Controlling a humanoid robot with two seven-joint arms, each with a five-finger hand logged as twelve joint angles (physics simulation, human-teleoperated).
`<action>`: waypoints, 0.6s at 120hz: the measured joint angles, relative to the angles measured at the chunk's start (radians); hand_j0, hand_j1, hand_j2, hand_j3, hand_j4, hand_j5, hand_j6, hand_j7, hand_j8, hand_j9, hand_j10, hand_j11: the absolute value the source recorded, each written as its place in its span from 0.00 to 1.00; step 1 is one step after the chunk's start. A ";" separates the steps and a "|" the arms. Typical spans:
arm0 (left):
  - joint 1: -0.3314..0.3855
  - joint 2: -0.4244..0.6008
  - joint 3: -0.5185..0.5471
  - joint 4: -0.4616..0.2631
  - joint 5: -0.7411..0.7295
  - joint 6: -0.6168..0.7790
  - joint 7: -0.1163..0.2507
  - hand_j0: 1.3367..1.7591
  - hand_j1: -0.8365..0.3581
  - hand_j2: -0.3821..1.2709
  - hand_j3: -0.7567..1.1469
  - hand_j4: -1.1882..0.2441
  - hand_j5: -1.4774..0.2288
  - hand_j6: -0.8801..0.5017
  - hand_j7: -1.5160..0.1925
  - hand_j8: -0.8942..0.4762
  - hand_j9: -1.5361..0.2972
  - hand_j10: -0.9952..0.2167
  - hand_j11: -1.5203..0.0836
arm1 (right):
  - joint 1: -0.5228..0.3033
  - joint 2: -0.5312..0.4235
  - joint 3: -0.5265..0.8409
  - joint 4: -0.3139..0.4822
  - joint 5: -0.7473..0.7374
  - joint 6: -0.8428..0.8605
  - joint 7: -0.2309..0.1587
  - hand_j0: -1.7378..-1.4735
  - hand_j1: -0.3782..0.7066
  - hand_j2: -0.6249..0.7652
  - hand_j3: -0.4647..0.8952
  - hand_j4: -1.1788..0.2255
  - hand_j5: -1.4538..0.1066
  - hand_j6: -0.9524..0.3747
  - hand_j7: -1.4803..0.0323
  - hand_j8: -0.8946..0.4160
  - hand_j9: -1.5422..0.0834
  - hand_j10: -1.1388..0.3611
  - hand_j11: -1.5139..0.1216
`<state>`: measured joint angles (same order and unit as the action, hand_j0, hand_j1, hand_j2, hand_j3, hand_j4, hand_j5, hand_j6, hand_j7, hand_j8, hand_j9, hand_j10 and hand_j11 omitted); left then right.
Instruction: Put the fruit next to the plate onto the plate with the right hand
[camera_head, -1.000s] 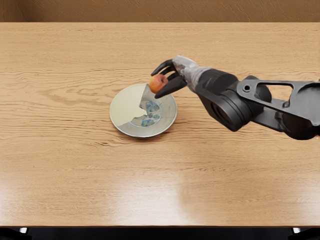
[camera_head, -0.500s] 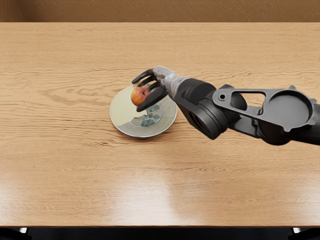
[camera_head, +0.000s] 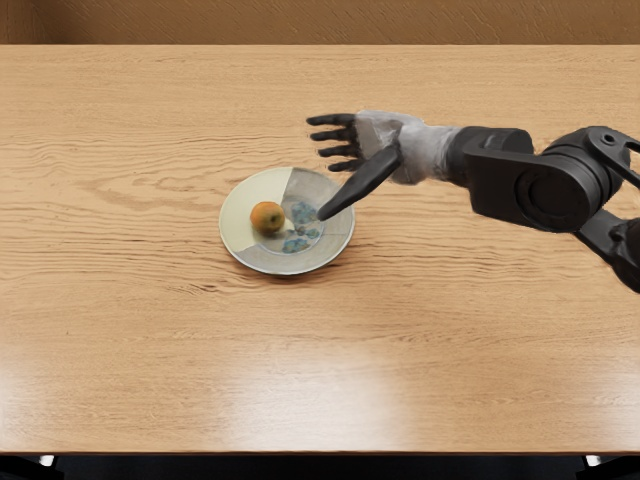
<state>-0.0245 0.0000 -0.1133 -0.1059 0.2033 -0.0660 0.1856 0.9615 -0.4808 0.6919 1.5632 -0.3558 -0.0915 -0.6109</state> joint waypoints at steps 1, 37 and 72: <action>0.000 0.000 0.000 0.000 0.000 0.000 0.000 0.76 0.75 0.26 0.40 0.66 0.68 0.46 0.70 0.47 0.66 0.62 0.75 | -0.013 -0.011 0.018 0.000 0.012 0.026 0.000 0.30 0.12 0.45 0.34 0.78 0.85 0.66 0.90 0.62 0.87 0.70 0.85; 0.000 0.000 0.000 0.000 0.000 0.000 0.000 0.76 0.75 0.26 0.40 0.66 0.68 0.46 0.70 0.47 0.66 0.62 0.75 | -0.405 -0.396 0.355 -0.144 0.530 0.649 0.000 0.30 0.09 0.44 0.34 0.80 0.88 0.67 0.92 0.64 0.90 0.72 0.87; 0.000 0.000 0.000 0.000 0.000 0.000 0.000 0.76 0.75 0.26 0.40 0.66 0.68 0.46 0.70 0.47 0.66 0.62 0.75 | -0.493 -0.471 0.377 -0.197 0.648 0.700 0.000 0.30 0.08 0.44 0.34 0.80 0.89 0.68 0.93 0.65 0.91 0.73 0.88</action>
<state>-0.0245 0.0000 -0.1137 -0.1063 0.2034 -0.0661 0.1855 0.4682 -0.9516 1.0692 1.3667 0.2924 0.6081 -0.6109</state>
